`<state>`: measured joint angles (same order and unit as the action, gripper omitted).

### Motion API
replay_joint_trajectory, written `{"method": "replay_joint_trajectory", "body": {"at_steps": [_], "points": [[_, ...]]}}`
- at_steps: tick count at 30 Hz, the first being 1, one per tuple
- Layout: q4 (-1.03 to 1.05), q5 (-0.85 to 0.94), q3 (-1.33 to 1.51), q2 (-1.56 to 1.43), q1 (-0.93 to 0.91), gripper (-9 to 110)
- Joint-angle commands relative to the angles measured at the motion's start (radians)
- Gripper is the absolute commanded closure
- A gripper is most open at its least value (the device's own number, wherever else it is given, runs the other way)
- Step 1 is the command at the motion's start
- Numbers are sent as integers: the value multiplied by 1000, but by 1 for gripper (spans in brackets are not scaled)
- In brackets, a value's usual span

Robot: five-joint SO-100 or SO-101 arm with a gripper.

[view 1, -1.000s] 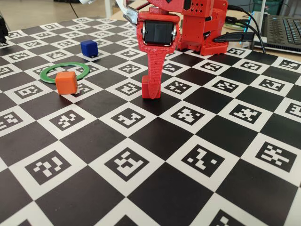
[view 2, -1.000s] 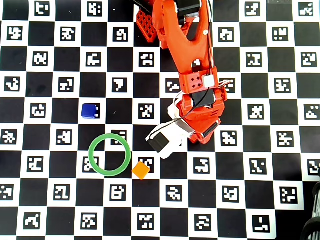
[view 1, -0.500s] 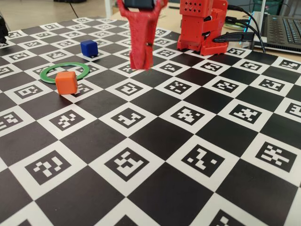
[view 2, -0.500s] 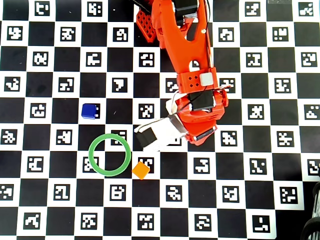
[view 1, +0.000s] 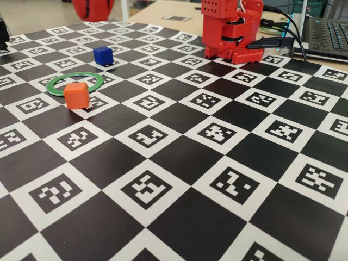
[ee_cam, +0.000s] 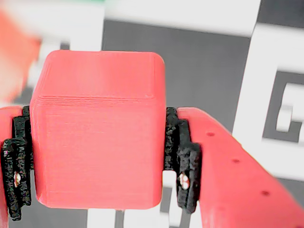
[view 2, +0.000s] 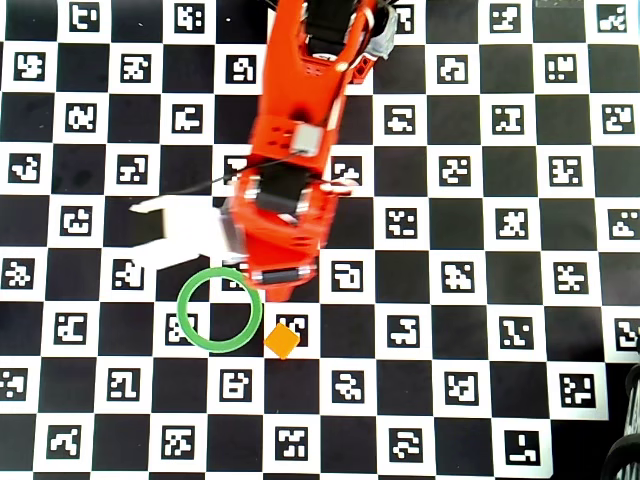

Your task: Grab the red cube then put it in the green circle then put the blue cube on top and finally the orange cube on top

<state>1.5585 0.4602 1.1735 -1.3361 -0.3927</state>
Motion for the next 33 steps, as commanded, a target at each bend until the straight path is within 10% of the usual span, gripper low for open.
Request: {"method": "replay_joint_trajectory", "body": {"at_steps": [1,33], "points": [[-32,23,-126,26,-58,98],[-440,38,190,169,-18,98]]}}
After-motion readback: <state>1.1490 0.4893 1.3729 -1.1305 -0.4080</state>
